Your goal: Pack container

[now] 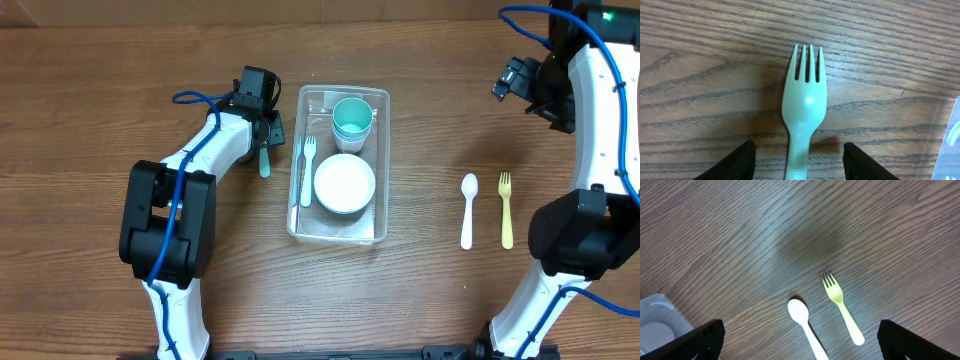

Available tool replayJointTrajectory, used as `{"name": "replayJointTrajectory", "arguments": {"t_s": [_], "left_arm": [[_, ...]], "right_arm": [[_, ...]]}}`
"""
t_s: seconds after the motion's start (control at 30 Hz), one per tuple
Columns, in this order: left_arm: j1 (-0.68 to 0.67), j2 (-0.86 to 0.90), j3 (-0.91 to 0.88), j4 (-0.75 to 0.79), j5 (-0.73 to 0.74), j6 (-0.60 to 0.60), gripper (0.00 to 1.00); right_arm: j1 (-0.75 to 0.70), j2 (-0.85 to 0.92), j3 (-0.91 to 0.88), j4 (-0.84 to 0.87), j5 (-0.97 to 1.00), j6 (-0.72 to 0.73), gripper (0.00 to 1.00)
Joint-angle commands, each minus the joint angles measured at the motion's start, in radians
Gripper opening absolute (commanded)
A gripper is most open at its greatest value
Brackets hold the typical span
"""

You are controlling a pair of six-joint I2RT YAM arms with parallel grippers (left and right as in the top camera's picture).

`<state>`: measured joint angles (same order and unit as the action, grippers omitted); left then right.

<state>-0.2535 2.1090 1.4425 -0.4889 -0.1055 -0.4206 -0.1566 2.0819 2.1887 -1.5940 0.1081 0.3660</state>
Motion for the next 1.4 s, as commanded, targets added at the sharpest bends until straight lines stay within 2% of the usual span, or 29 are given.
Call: {"name": "replayJointTrajectory", "arguments": {"t_s": [0.0, 0.27, 0.47, 0.57, 0.67, 0.77, 0.97, 1.03, 1.1, 1.13, 1.37], "left_arm": [[0.005, 0.017, 0.000, 0.005, -0.010, 0.077, 0.57], [0.005, 0.072, 0.000, 0.039, -0.035, 0.077, 0.55], [0.005, 0.079, 0.000, 0.082, -0.035, 0.076, 0.36], [0.005, 0.079, 0.000, 0.083, -0.035, 0.076, 0.22], [0.005, 0.079, 0.003, 0.082, -0.032, 0.076, 0.15], [0.005, 0.074, 0.011, 0.082, -0.031, 0.075, 0.12], [0.005, 0.010, 0.014, 0.072, -0.032, 0.073, 0.16], [0.004, -0.017, 0.014, 0.059, -0.032, 0.072, 0.14], [0.005, -0.053, 0.014, 0.047, -0.036, 0.073, 0.05], [0.005, -0.063, 0.014, 0.045, -0.036, 0.073, 0.04], [0.005, -0.075, 0.014, 0.011, -0.036, 0.074, 0.04]], "right_arm": [[0.001, -0.038, 0.024, 0.003, 0.003, 0.005, 1.00], [0.001, -0.038, 0.024, 0.003, 0.003, 0.005, 1.00], [0.001, -0.038, 0.024, 0.003, 0.003, 0.005, 1.00], [0.001, -0.038, 0.024, 0.003, 0.003, 0.005, 1.00], [0.001, -0.038, 0.024, 0.003, 0.003, 0.005, 1.00], [0.001, -0.038, 0.024, 0.003, 0.003, 0.005, 1.00], [0.001, -0.038, 0.024, 0.003, 0.003, 0.005, 1.00], [0.001, -0.038, 0.024, 0.003, 0.003, 0.005, 1.00], [0.001, -0.038, 0.024, 0.003, 0.003, 0.005, 1.00], [0.001, -0.038, 0.024, 0.003, 0.003, 0.005, 1.00], [0.001, -0.038, 0.024, 0.003, 0.003, 0.005, 1.00]]}}
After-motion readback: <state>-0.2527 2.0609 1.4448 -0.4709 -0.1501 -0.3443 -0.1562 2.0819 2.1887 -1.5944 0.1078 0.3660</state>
